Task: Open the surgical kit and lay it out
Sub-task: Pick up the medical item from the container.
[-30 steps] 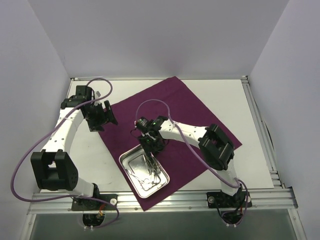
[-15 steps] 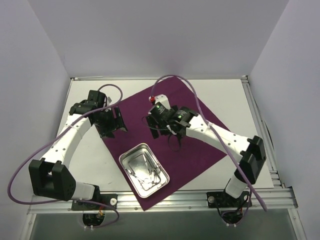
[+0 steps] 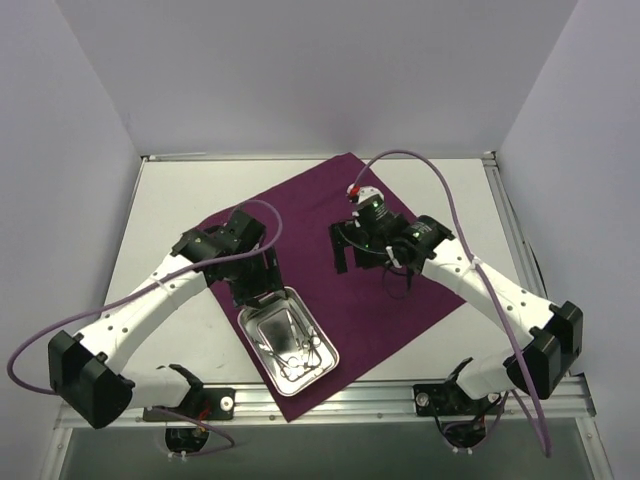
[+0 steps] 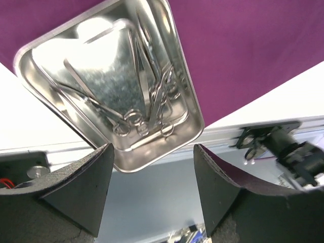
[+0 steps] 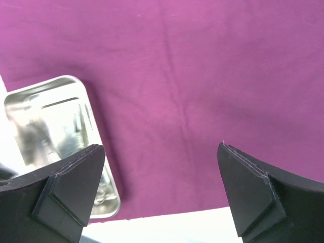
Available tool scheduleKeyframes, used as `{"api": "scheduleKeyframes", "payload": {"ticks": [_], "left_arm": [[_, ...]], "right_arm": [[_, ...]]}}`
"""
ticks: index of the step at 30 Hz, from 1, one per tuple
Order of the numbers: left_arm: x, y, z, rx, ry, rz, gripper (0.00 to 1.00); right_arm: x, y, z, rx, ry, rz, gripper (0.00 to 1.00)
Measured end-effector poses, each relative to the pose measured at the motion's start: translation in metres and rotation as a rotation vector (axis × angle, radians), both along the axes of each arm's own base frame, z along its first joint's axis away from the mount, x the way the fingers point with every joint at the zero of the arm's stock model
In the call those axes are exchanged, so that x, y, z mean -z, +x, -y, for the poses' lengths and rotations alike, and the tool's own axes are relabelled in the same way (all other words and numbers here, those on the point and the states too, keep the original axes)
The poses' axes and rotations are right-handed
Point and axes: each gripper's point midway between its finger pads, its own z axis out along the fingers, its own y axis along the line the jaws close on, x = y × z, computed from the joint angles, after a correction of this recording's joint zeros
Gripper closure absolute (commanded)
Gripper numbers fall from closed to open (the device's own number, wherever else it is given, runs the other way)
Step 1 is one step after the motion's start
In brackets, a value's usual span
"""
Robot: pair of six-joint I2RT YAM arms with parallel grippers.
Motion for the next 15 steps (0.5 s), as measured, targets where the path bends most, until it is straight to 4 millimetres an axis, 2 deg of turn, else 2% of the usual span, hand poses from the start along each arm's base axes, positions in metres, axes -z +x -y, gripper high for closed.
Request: {"api": "scheduleKeyframes", "payload": {"ticks": [3,7,12,15], "left_arm": [[0.012,-0.01,0.011,0.016,0.027,-0.044,0.27],[0.034,-0.016,0.018,0.034,0.078,-0.114,0.28],[0.06,-0.012,0.024,0.027,0.099,-0.154,0.3],[0.072,-0.004,0.032,0.027,0.094,-0.158,0.35]], "right_arm": [[-0.009,0.002,0.008,0.004,0.048,-0.008,0.0],[-0.009,0.011,0.025,0.029,0.041,-0.013,0.0],[-0.019,0.009,0.031,0.02,0.058,0.009,0.02],[-0.026,0.005,0.038,0.019,0.065,0.018,0.03]]}}
